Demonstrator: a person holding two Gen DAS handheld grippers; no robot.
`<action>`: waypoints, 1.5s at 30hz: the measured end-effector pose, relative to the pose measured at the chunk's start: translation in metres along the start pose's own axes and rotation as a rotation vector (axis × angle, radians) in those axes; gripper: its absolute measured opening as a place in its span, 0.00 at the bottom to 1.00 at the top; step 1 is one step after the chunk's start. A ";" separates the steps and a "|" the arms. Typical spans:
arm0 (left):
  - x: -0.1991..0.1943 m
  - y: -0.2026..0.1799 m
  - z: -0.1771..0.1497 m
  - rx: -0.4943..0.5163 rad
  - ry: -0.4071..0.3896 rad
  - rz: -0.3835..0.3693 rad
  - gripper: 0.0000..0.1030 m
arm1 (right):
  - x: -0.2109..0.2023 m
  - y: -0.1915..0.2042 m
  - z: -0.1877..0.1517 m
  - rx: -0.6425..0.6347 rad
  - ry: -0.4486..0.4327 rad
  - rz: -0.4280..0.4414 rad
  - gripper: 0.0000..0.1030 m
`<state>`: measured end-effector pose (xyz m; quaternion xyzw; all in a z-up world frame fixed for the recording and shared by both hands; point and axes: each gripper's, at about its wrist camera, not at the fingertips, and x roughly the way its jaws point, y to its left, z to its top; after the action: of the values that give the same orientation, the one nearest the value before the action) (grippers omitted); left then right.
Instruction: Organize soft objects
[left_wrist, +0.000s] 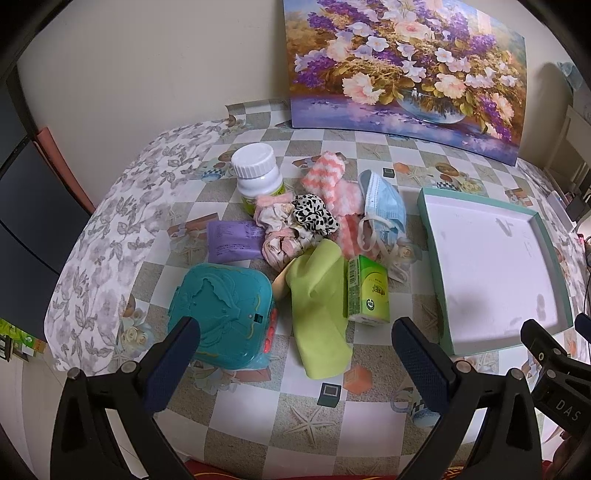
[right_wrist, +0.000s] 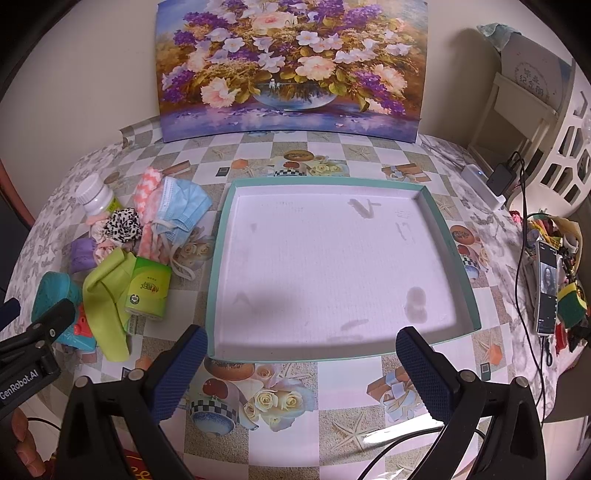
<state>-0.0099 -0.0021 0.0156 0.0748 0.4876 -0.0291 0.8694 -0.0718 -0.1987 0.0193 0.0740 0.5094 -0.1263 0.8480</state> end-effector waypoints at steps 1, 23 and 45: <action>0.000 0.000 0.000 -0.001 0.000 0.000 1.00 | 0.000 0.000 0.000 0.000 0.000 0.000 1.00; 0.000 0.002 -0.001 0.001 -0.002 0.001 1.00 | 0.001 0.001 0.000 -0.004 0.002 -0.001 1.00; 0.004 0.002 -0.002 -0.004 0.019 -0.018 1.00 | 0.003 0.003 -0.002 -0.023 0.010 -0.007 1.00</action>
<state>-0.0096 0.0007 0.0114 0.0690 0.4963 -0.0350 0.8647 -0.0707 -0.1955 0.0154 0.0632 0.5153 -0.1230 0.8458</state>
